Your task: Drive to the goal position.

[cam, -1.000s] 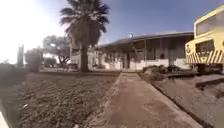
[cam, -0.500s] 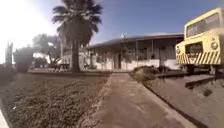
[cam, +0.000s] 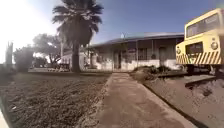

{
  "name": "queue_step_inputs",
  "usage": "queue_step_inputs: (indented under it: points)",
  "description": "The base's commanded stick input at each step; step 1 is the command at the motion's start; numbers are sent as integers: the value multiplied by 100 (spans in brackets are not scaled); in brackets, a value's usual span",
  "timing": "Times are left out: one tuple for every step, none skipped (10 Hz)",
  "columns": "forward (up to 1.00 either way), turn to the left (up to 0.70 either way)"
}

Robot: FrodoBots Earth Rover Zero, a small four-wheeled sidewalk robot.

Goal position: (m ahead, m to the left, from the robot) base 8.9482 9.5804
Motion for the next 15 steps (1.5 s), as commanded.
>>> queue_step_inputs:
  points:
    - [43,24]
    - [55,14]
    - [70,0]
    - [70,0]
    - [70,-2]
    - [70,-9]
    - [70,-14]
    - [70,-14]
    - [70,-14]
    - [70,-14]
    - [70,-13]
    - [70,-12]
    - [70,0]
    - [70,0]
    - [70,0]
